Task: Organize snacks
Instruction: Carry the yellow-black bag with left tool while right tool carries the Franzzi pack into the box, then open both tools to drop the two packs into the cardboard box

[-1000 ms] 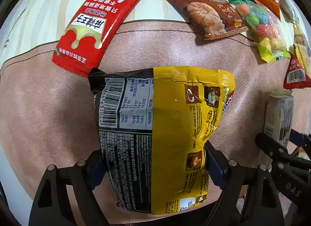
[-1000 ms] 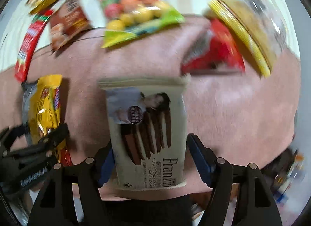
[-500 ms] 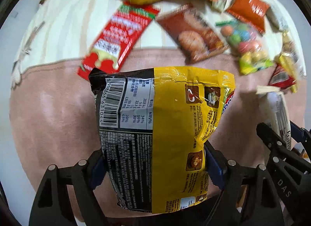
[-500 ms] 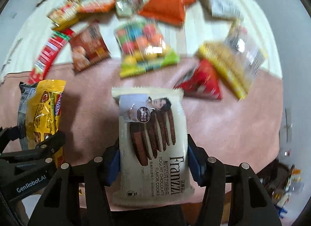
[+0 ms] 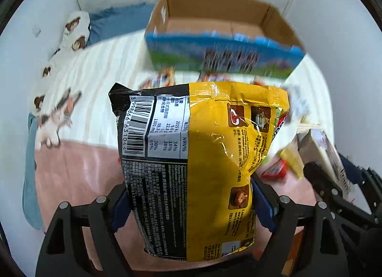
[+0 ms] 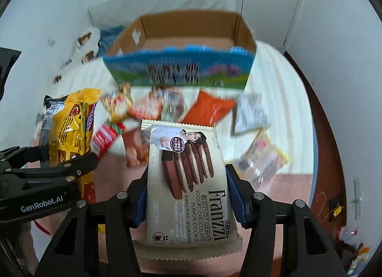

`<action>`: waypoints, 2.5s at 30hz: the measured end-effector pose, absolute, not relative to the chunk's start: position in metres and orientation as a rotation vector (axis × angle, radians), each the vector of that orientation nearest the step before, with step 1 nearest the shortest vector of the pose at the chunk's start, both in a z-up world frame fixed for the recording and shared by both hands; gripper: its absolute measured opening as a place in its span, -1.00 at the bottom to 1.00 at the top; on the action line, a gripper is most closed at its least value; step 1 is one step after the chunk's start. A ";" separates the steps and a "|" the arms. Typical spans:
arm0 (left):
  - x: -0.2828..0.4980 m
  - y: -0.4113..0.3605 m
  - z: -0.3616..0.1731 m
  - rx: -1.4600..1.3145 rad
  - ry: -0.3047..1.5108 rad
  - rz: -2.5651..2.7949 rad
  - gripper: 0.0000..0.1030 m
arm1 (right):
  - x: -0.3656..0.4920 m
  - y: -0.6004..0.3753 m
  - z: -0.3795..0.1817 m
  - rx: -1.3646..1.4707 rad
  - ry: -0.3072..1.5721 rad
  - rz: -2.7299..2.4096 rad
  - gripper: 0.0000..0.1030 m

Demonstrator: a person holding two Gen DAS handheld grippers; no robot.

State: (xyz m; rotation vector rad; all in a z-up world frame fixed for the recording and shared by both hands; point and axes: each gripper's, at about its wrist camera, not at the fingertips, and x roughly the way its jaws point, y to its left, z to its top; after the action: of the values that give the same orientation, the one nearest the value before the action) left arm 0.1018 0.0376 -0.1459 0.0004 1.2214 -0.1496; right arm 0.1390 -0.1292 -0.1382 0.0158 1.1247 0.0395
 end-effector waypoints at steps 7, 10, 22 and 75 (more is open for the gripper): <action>0.155 0.011 -0.118 -0.005 1.135 -0.152 0.64 | 0.186 -0.153 -0.101 0.072 1.039 0.060 0.15; 0.179 0.003 -0.105 -0.001 1.104 -0.147 0.64 | 0.213 -0.161 -0.094 0.088 1.014 0.063 0.15; 0.302 -0.014 -0.096 -0.068 1.129 -0.176 0.64 | 0.356 -0.191 -0.103 0.193 1.034 0.120 0.15; 0.355 0.019 -0.110 -0.032 1.146 -0.145 0.88 | 0.426 -0.186 -0.158 0.271 1.178 0.025 0.94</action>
State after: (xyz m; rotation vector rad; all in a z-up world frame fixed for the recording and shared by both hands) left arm 0.3548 0.0187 -0.1098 -0.0321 1.1459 -0.1452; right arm 0.4262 -0.1857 -0.1576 0.2706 1.1785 0.0249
